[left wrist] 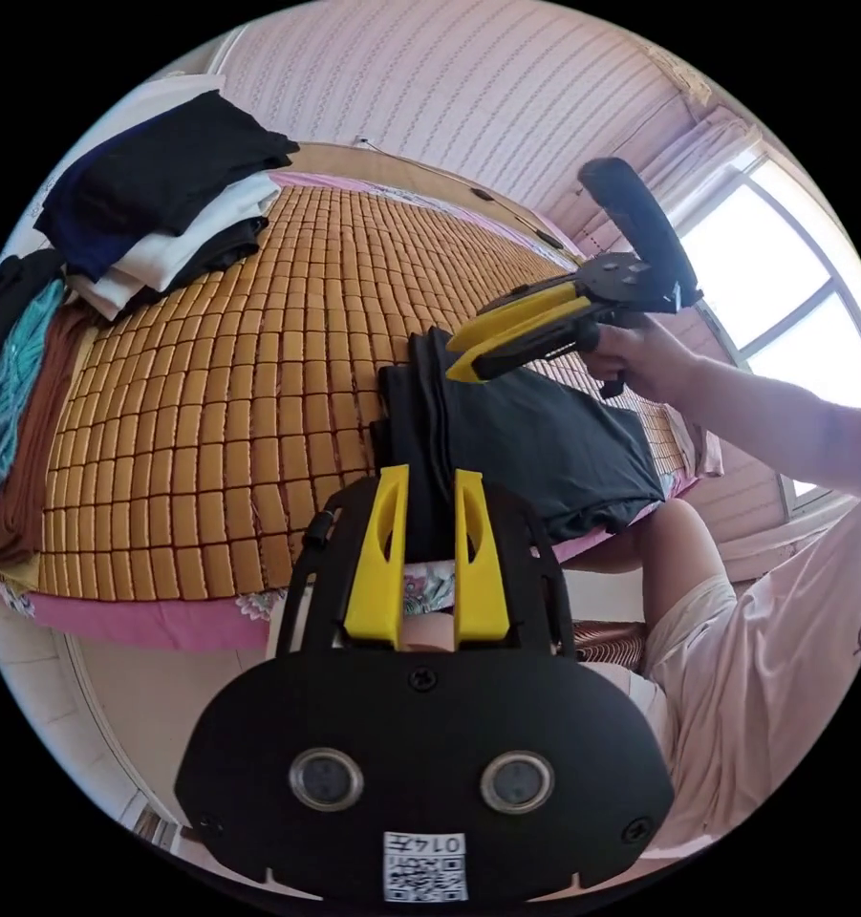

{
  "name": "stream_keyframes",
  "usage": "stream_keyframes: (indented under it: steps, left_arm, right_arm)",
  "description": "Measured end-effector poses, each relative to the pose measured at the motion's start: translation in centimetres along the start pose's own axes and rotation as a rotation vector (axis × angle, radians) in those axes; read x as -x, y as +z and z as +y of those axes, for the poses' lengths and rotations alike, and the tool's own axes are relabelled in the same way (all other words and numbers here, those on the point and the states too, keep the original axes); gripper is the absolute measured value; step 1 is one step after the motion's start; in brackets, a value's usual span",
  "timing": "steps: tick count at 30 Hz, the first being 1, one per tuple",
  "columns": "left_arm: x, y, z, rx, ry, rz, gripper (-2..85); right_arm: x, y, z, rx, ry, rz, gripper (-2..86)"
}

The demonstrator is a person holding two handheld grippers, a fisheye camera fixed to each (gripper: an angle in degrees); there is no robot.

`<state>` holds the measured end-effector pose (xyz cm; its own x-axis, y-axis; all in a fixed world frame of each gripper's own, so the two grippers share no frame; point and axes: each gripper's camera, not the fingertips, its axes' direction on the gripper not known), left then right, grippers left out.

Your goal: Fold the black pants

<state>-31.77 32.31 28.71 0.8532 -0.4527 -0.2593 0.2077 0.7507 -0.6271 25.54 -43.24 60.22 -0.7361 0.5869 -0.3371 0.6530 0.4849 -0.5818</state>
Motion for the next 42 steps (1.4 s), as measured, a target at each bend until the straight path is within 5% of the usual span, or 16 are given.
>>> stream_keyframes:
  steps: [5,13,19,26,31,36,42]
  left_arm:
    - [3.6,0.0,-1.8,0.024,-0.038,-0.043,4.7]
    - [4.4,0.5,-4.7,0.135,0.036,-0.077,5.6]
    - [5.8,-2.4,-4.5,0.073,0.024,0.065,6.0]
    - [4.9,-1.9,-5.7,0.163,0.116,0.012,-0.2]
    - [5.2,-3.9,-7.0,0.038,0.123,-0.043,-0.8]
    - [7.0,-5.6,-8.2,0.069,0.054,-0.044,-0.3]
    - [9.3,-10.0,-5.0,-0.009,0.011,0.264,8.5]
  right_arm:
    - [-0.4,3.6,-5.5,0.145,-0.084,0.039,11.6]
    - [-3.4,-0.6,-6.1,0.038,-0.132,-0.149,1.0]
    - [-4.8,-3.5,-6.1,-0.001,-0.189,-0.261,0.2]
    - [-3.5,-5.9,-6.1,0.002,-0.357,-0.277,0.0]
    - [-3.7,-9.4,-7.4,-0.042,-0.499,-0.431,0.0]
    - [-5.6,-6.8,-11.4,0.018,-0.408,-0.366,0.0]
    - [-6.4,-2.3,-14.5,0.118,-0.323,-0.304,0.0]
